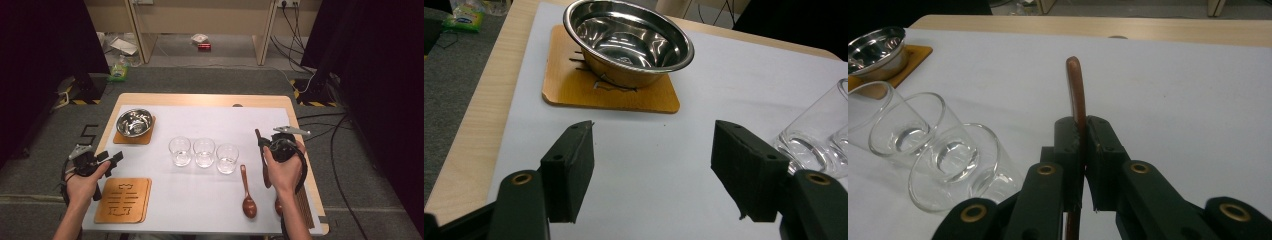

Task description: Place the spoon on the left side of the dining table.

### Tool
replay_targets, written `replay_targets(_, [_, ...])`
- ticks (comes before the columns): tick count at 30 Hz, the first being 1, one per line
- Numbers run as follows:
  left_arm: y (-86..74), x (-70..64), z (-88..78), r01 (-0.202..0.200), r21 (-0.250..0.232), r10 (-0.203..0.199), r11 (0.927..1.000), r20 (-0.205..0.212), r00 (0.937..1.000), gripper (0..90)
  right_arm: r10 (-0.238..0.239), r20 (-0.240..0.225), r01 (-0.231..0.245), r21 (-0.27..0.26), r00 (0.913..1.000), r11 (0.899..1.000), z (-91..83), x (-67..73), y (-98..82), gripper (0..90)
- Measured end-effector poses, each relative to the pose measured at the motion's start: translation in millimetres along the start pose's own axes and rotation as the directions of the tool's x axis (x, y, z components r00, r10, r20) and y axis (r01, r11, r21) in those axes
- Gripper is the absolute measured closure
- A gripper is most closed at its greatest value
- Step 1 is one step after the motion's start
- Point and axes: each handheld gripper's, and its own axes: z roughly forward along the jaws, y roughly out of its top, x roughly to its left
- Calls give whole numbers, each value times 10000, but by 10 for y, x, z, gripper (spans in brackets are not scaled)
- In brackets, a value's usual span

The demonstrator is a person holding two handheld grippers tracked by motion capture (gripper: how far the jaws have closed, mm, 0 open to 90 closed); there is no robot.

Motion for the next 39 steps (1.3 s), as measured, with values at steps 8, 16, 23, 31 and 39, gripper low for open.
replay_targets(8, [3, 10, -14, 25, -30, -25, 10000, 7, 10000, 329, -121, -43, 119, -490, 9999, 9987, 3, 25, 116, 846])
replay_targets(16, [28, -1, -27, 43, -146, -42, 9999, 52, 10000, 329, -80, -51, 75, -894, 10000, 9960, 31, 20, 177, 845])
replay_targets(23, [60, -22, -33, -14, -247, 17, 9997, 114, 9999, 331, -85, -95, 75, -1064, 9999, 9943, 78, 38, 220, 845])
replay_targets(31, [91, -47, -43, -75, -354, 80, 9993, 146, 9999, 335, -84, -93, 70, -1384, 9999, 9904, 85, 49, 298, 845])
replay_targets(39, [153, -108, -34, -113, -534, 131, 9985, 340, 9993, 334, -110, -60, 97, -1821, 9999, 9832, 74, 62, 396, 846])
